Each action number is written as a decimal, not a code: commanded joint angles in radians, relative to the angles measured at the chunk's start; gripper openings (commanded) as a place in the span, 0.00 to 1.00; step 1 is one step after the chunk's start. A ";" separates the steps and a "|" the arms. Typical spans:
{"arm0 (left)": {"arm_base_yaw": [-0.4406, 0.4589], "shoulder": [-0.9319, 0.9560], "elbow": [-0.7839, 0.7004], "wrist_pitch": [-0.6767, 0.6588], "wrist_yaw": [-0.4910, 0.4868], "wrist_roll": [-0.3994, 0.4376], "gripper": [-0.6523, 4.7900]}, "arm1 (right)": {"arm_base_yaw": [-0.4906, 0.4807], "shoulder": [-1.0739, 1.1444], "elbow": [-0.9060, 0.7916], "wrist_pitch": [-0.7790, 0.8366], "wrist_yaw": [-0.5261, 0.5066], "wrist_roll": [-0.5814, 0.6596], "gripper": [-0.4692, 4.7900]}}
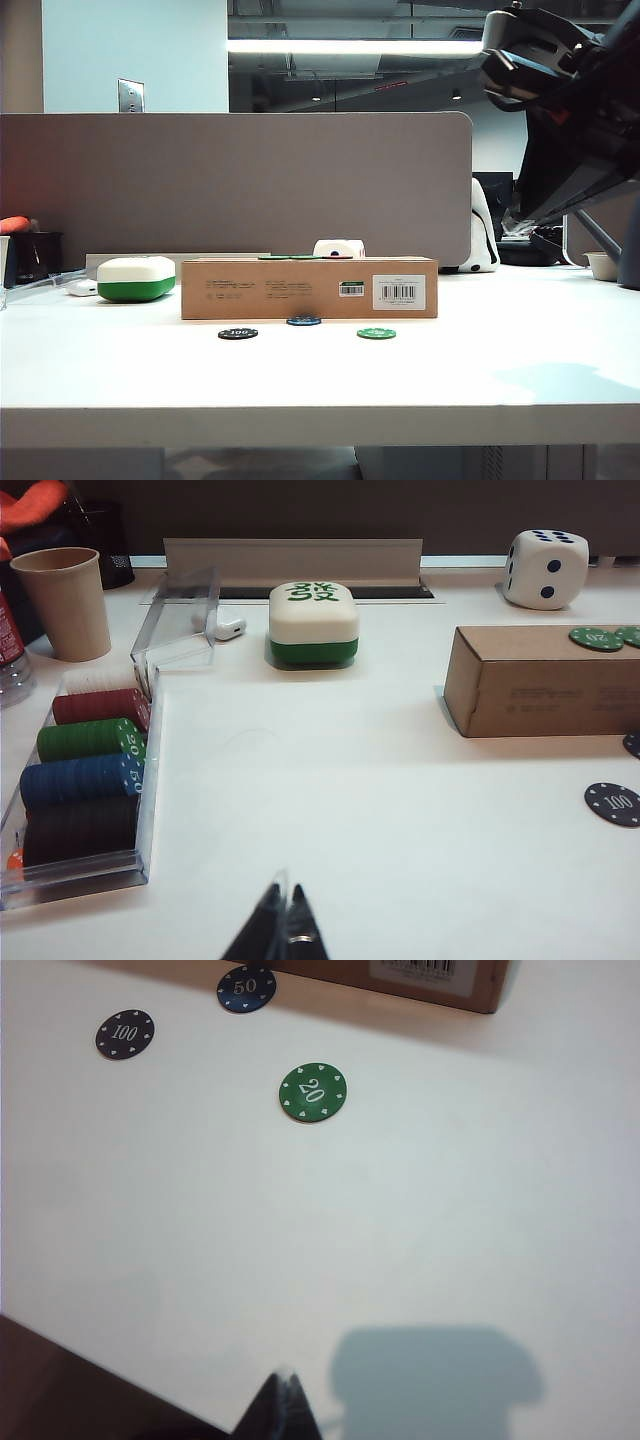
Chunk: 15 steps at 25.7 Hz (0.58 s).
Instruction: Push the chip, whose value equals the sum of all the chip values on the rectangular box, forward next to the box.
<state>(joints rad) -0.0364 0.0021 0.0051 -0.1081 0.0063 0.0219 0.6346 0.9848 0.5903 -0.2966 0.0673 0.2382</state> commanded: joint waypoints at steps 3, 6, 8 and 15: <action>-0.001 0.000 0.002 0.013 -0.003 -0.003 0.11 | 0.000 -0.003 0.003 0.009 0.002 0.000 0.08; -0.001 0.000 0.002 0.013 -0.003 -0.003 0.11 | -0.010 -0.022 0.003 0.006 0.006 -0.002 0.08; -0.001 0.000 0.002 0.013 -0.003 -0.003 0.11 | -0.023 -0.059 0.003 0.004 0.005 -0.006 0.08; -0.001 0.000 0.002 0.013 -0.002 -0.003 0.11 | -0.331 -0.338 -0.008 -0.033 0.008 -0.028 0.08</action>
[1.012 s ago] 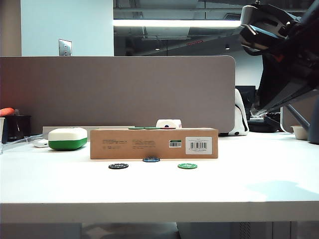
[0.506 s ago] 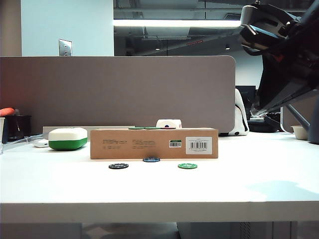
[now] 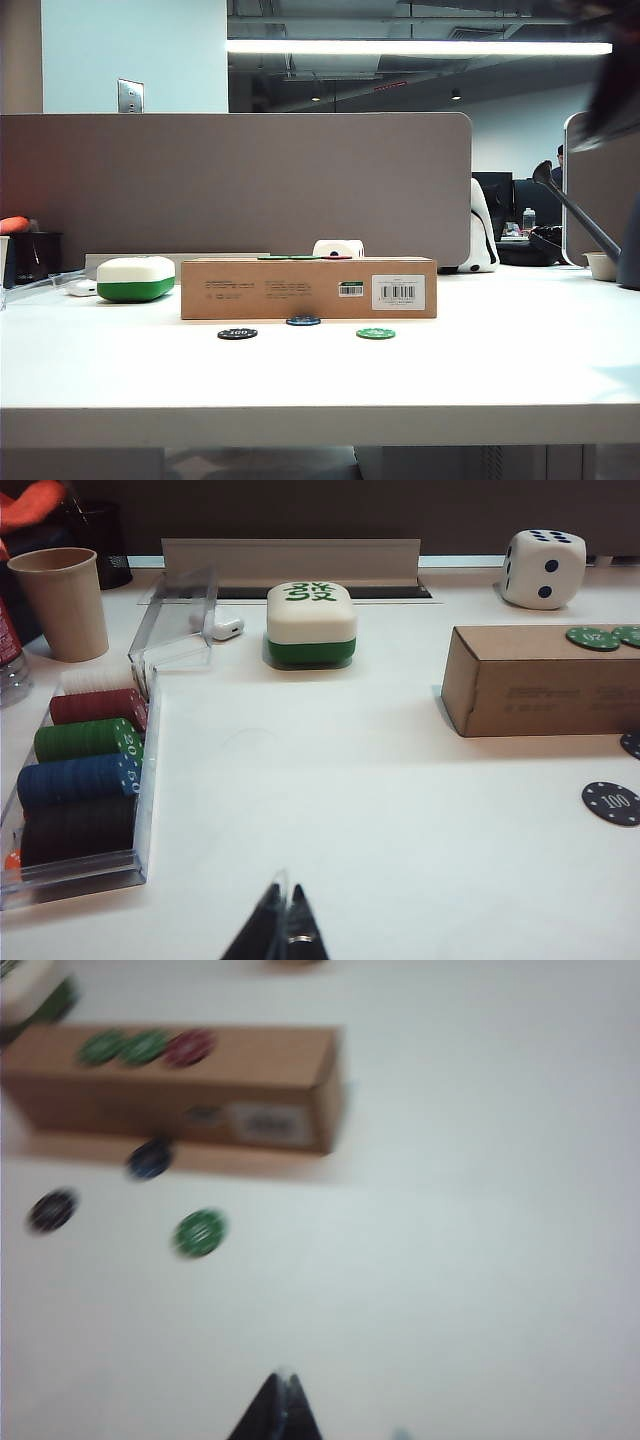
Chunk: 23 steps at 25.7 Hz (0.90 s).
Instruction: Push the chip, whose value equals the sum of all the chip values on the rectangular box, forward next to the box.
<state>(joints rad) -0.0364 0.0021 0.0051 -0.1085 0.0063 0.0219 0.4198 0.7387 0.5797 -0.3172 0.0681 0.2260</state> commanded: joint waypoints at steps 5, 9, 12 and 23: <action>-0.001 0.000 0.002 0.013 -0.002 -0.003 0.11 | -0.327 -0.289 -0.048 -0.067 0.009 -0.198 0.08; -0.001 0.000 0.002 0.013 -0.002 -0.003 0.11 | -0.405 -0.462 -0.198 -0.066 0.004 -0.203 0.08; -0.001 0.000 0.002 0.013 -0.002 -0.003 0.11 | -0.452 -0.605 -0.338 -0.020 0.000 -0.200 0.08; -0.001 0.000 0.002 0.013 -0.002 -0.003 0.11 | -0.435 -0.741 -0.576 0.270 -0.026 -0.166 0.08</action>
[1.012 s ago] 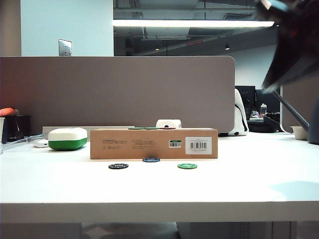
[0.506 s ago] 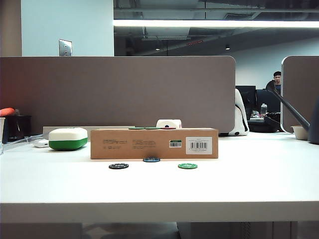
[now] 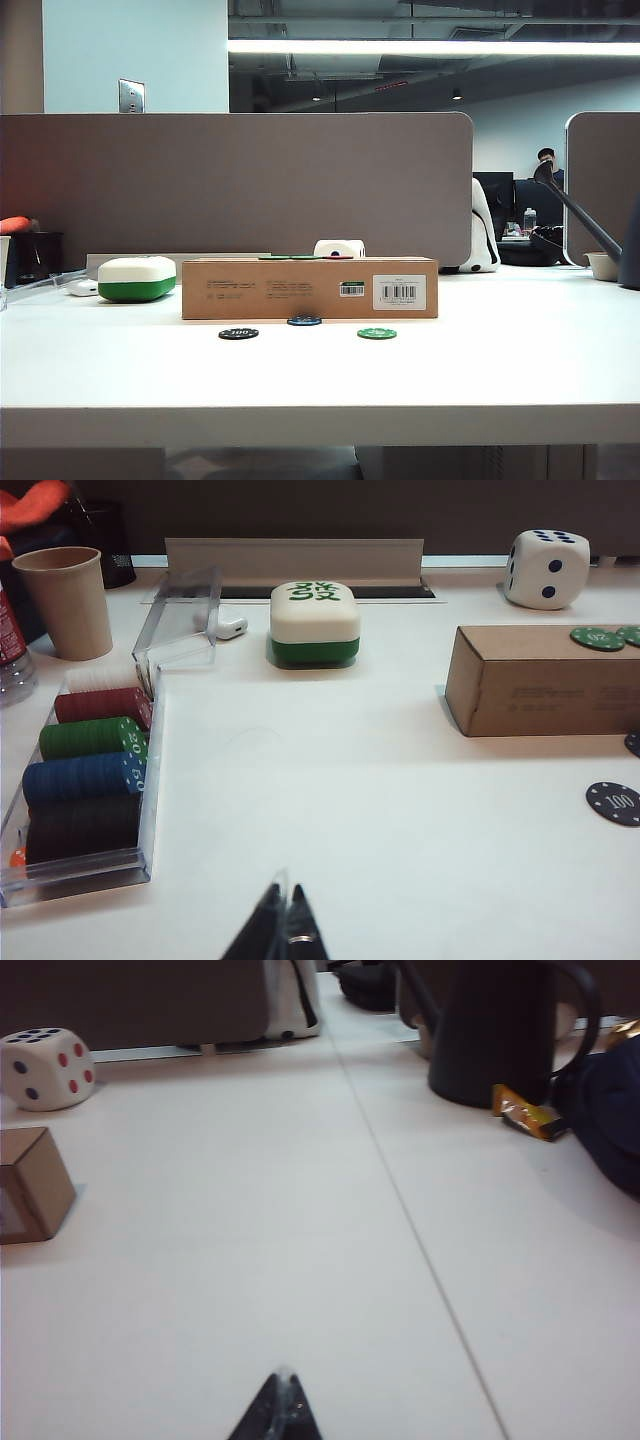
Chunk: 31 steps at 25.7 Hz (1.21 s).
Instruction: Push the chip, whose value equals the sum of all the chip values on the rectangular box, forward next to the box.
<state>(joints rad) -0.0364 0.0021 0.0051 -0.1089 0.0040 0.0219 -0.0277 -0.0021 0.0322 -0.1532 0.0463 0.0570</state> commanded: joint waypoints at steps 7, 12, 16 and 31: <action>-0.001 0.000 0.002 0.013 0.000 -0.003 0.11 | 0.023 0.000 -0.031 0.177 -0.004 -0.002 0.08; -0.001 0.000 0.002 0.013 0.000 -0.003 0.11 | 0.025 0.000 -0.031 0.203 -0.004 -0.006 0.08; -0.001 0.000 0.002 0.013 0.000 -0.003 0.11 | 0.025 0.000 -0.031 0.186 -0.004 -0.006 0.08; -0.001 0.000 0.002 0.013 0.000 -0.003 0.11 | 0.025 0.000 -0.031 0.150 -0.068 -0.039 0.08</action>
<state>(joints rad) -0.0364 0.0021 0.0051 -0.1085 0.0044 0.0219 -0.0036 -0.0017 0.0063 -0.0193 0.0067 0.0177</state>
